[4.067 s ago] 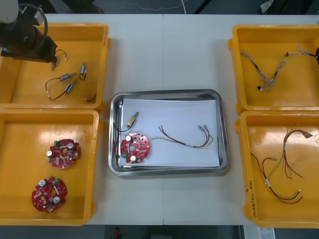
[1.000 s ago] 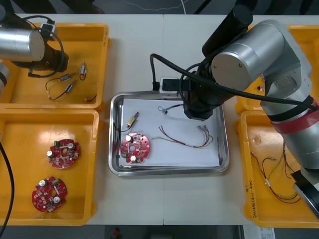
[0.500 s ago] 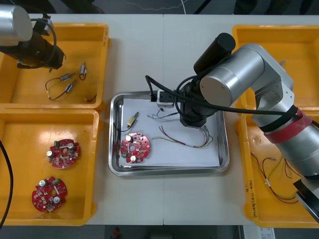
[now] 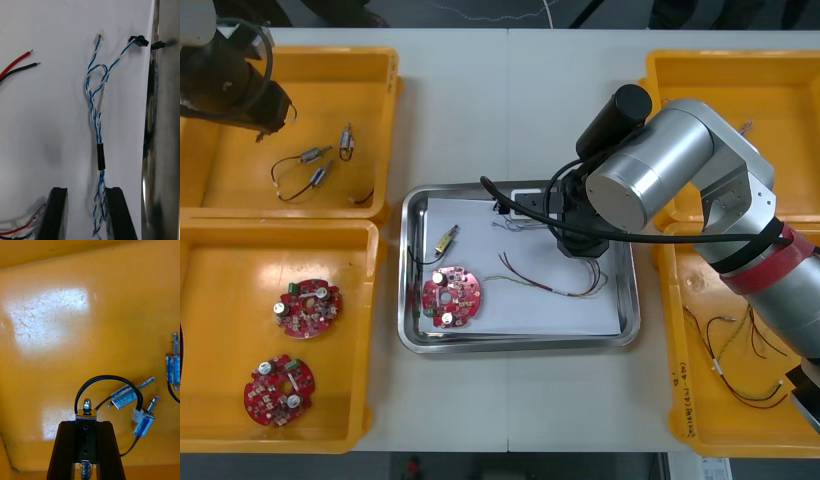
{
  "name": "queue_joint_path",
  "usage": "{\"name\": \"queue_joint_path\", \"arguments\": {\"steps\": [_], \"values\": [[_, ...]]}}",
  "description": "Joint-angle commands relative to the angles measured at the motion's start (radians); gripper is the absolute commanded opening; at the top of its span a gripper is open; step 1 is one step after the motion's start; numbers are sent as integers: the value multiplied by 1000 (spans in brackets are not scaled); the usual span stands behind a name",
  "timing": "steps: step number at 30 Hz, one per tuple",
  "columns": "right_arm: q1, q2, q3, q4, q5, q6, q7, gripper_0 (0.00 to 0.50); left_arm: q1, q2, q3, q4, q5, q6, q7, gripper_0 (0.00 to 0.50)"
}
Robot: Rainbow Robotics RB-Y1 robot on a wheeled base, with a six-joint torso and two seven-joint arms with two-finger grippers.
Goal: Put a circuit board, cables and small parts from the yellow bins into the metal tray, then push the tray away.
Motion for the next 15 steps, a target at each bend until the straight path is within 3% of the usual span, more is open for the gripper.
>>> {"name": "queue_joint_path", "arguments": {"steps": [1,15], "values": [[6,-20,9,-13,-5,-7,32,500,-23,49,31,-112,10,102,-35,0],[9,-20,-2,-62,-28,28,29,500,54,48,39,-411,48,335,41,0]]}}
